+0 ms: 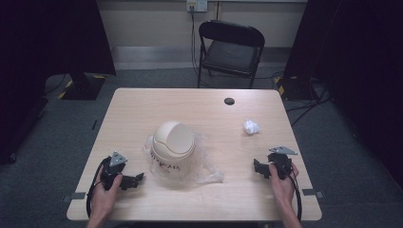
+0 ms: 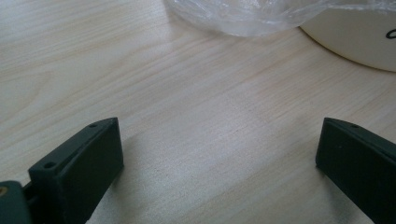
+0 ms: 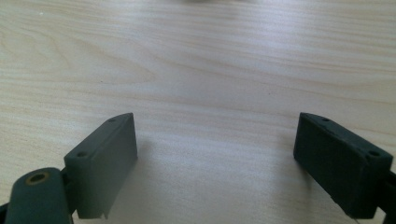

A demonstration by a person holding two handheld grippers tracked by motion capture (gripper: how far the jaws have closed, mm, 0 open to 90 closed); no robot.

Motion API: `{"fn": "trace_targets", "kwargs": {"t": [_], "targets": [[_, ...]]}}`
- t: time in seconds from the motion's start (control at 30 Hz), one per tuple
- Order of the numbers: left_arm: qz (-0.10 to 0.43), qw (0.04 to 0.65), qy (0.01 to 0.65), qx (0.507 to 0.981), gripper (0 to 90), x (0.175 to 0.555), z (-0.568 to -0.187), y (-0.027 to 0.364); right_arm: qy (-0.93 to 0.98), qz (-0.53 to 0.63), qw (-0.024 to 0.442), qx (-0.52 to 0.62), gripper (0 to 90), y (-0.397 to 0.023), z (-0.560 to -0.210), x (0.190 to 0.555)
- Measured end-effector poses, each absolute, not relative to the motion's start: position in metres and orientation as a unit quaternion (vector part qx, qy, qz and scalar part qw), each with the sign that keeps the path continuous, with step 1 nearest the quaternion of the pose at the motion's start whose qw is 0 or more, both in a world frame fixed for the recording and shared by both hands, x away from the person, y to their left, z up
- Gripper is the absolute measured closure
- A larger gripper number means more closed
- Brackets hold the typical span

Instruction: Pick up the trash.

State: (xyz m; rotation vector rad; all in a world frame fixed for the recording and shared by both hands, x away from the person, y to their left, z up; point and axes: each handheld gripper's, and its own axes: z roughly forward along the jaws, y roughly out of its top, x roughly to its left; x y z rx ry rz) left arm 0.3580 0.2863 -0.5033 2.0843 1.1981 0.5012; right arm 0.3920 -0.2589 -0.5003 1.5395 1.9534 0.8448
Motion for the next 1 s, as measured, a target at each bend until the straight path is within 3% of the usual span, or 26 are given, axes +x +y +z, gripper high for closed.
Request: {"fn": "trace_targets", "kwargs": {"t": [0.3,1.0], "targets": [[0.193,0.334,0.462,0.798,0.2,0.358,-0.503,0.286,0.720,0.312,0.255,0.565,14.6,-0.259,-0.500,0.391],[0.196,0.334,0.470,0.793,0.3,0.356,-0.503,0.285,0.769,0.349,0.193,0.500,16.3,-0.217,-0.475,0.385]]}}
